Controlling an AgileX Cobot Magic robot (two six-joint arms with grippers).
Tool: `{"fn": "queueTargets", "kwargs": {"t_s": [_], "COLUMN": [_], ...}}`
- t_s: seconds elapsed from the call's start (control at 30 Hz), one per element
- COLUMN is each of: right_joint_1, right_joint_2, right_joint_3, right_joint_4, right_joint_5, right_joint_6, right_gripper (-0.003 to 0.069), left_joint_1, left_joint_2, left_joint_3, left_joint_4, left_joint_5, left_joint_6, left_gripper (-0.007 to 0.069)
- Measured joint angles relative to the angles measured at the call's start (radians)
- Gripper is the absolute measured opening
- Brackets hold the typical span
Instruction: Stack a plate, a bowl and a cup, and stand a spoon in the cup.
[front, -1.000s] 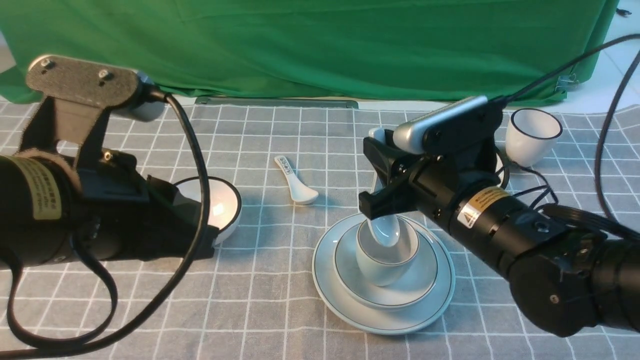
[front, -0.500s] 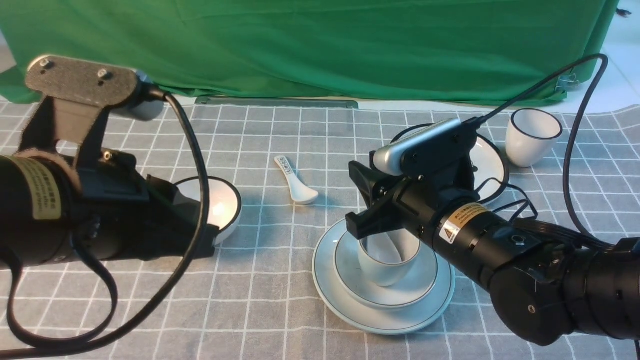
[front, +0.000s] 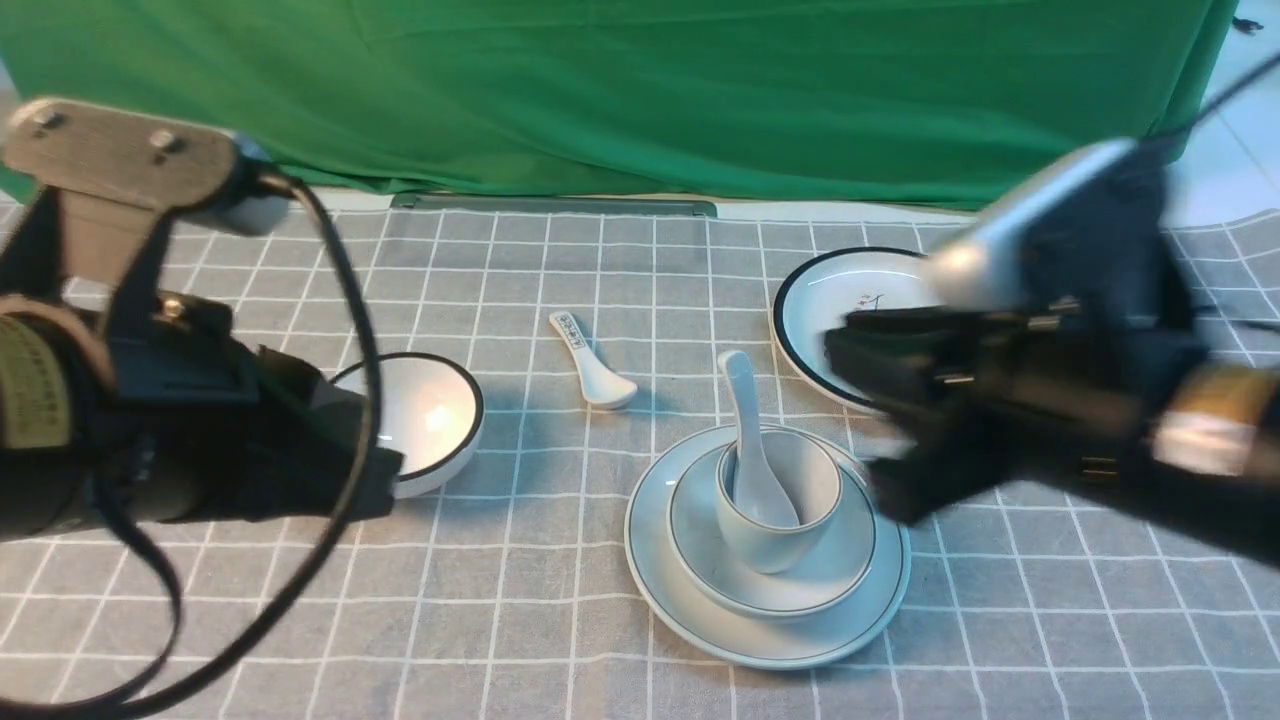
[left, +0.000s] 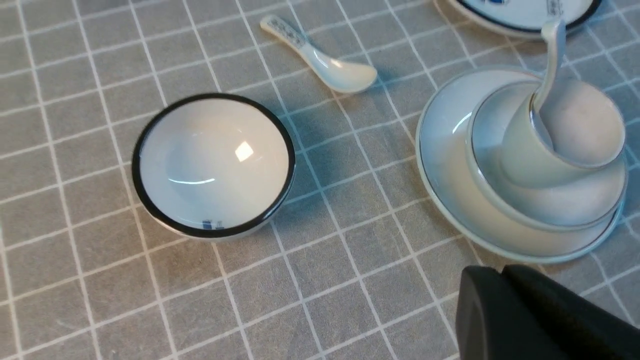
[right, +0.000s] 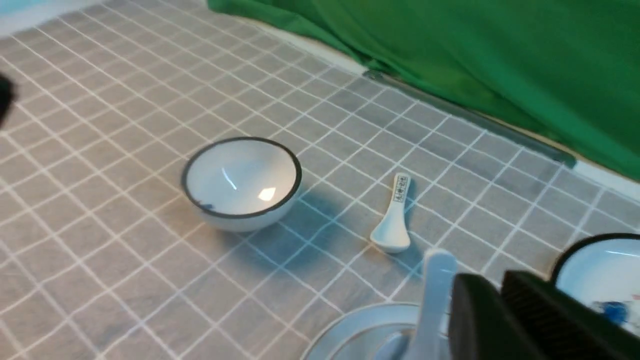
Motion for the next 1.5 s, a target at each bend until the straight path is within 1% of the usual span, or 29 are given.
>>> {"fn": "queueTargets", "kwargs": {"t_s": [0.07, 0.13, 0.2, 0.23, 0.27, 0.37, 0.4, 0.5, 0.53, 0.57, 0.7, 0.87, 1.17, 1.5], "right_joint_1": [-0.036, -0.110, -0.165, -0.175, -0.207, -0.248, -0.257, -0.261, -0.261, -0.261, -0.261, -0.261, -0.261, -0.261], "right_joint_2": [-0.127, -0.280, -0.401, -0.429, -0.535, -0.683, -0.751, -0.832, -0.882, -0.888, -0.952, -0.957, -0.957, -0.957], "right_joint_3": [0.000, 0.000, 0.009, 0.014, 0.044, 0.126, 0.175, 0.239, 0.278, 0.282, 0.323, 0.329, 0.329, 0.329], "right_joint_4": [-0.020, -0.055, -0.072, -0.075, -0.079, -0.083, -0.084, -0.084, -0.084, -0.084, -0.084, -0.084, -0.085, -0.085], "right_joint_5": [0.099, 0.199, 0.239, 0.241, 0.249, 0.251, 0.247, 0.234, 0.216, 0.216, 0.192, 0.182, 0.179, 0.179], "right_joint_6": [0.005, 0.042, 0.073, 0.079, 0.090, 0.103, 0.110, 0.127, 0.153, 0.156, 0.191, 0.192, 0.193, 0.193], "right_gripper": [0.0038, 0.0022, 0.0020, 0.0020, 0.0020, 0.0020, 0.0020, 0.0020, 0.0020, 0.0020, 0.0027, 0.0048, 0.0065, 0.0085], "left_joint_1": [0.000, 0.000, 0.000, 0.000, 0.000, 0.000, 0.000, 0.000, 0.000, 0.000, 0.000, 0.000, 0.000, 0.000], "left_joint_2": [-0.050, -0.114, -0.188, -0.196, -0.262, -0.384, -0.437, -0.520, -0.585, -0.591, -0.686, -0.699, -0.699, -0.700], "left_joint_3": [0.009, 0.038, 0.082, 0.088, 0.137, 0.230, 0.275, 0.354, 0.403, 0.414, 0.495, 0.508, 0.508, 0.508], "left_joint_4": [0.011, 0.022, 0.034, 0.037, 0.044, 0.063, 0.067, 0.070, 0.071, 0.071, 0.071, 0.071, 0.074, 0.074], "left_joint_5": [-0.001, -0.003, -0.019, -0.019, -0.037, -0.071, -0.090, -0.136, -0.182, -0.188, -0.292, -0.328, -0.329, -0.329], "left_joint_6": [-0.023, -0.045, -0.050, -0.051, -0.057, -0.091, -0.105, -0.116, -0.123, -0.123, -0.127, -0.127, -0.126, -0.096], "left_gripper": [0.0010, 0.0010, 0.0010, 0.0010, 0.0010, 0.0010, 0.0010, 0.0010, 0.0010, 0.0010, 0.0010, 0.0010, 0.0010, 0.0011]}}
